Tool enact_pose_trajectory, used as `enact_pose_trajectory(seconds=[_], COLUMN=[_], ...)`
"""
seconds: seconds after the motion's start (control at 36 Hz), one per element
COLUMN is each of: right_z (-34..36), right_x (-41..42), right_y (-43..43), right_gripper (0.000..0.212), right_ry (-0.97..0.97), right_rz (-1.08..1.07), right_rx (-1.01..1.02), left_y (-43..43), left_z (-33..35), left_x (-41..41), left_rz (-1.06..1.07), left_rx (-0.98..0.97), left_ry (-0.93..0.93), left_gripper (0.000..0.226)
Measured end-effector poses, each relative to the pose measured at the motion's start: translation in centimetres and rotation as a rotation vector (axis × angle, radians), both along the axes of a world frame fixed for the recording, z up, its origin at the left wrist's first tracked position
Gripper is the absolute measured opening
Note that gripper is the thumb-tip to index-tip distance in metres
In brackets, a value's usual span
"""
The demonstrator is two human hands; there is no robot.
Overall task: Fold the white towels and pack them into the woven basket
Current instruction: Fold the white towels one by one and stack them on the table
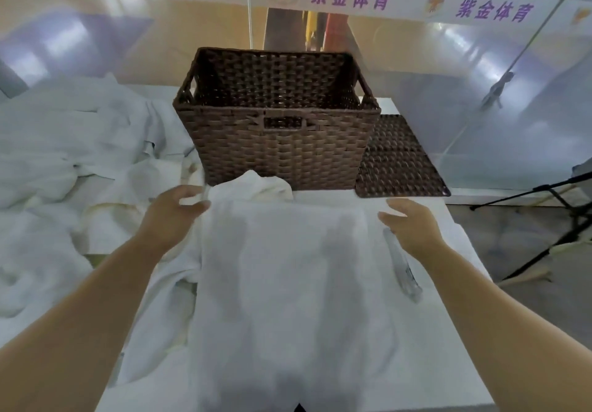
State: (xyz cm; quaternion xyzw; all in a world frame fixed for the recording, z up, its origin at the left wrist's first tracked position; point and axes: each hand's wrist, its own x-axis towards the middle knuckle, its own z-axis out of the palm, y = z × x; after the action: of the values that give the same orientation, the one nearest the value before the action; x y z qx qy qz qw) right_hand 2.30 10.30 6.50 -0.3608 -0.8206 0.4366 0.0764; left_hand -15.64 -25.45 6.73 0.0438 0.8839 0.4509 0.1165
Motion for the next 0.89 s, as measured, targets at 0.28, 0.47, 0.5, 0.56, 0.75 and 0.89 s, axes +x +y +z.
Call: enact_pose_trajectory(seconds=[0.28, 0.47, 0.5, 0.56, 0.75, 0.89], right_z=[-4.3, -7.4, -7.9, -9.0, -12.5, -13.5], right_x=[3.8, 8.6, 9.3, 10.8, 15.8, 17.3], right_y=[-2.9, -5.3, -5.6, -6.2, -6.7, -6.6], right_gripper=[0.012, 0.01, 0.012, 0.02, 0.042, 0.052], right_ry=[-0.211, -0.338, -0.35, -0.405, -0.497, -0.449], right_rz=[0.216, 0.367, 0.402, 0.473, 0.79, 0.853], right_rx=[0.025, 0.049, 0.063, 0.078, 0.216, 0.294], left_y=[1.5, 1.2, 1.0, 0.5, -1.7, -2.1], left_z=[-5.7, -10.3, -10.9, -12.1, -14.8, -14.8], left_x=[6.9, 14.6, 15.6, 17.5, 23.4, 25.3], left_rz=[-0.176, -0.292, -0.333, -0.406, -0.532, -0.579], left_rx=[-0.046, -0.117, -0.13, -0.179, -0.401, -0.434], left_ry=[-0.038, -0.145, -0.142, -0.134, -0.022, 0.03], left_gripper=[0.011, 0.018, 0.019, 0.02, 0.025, 0.049])
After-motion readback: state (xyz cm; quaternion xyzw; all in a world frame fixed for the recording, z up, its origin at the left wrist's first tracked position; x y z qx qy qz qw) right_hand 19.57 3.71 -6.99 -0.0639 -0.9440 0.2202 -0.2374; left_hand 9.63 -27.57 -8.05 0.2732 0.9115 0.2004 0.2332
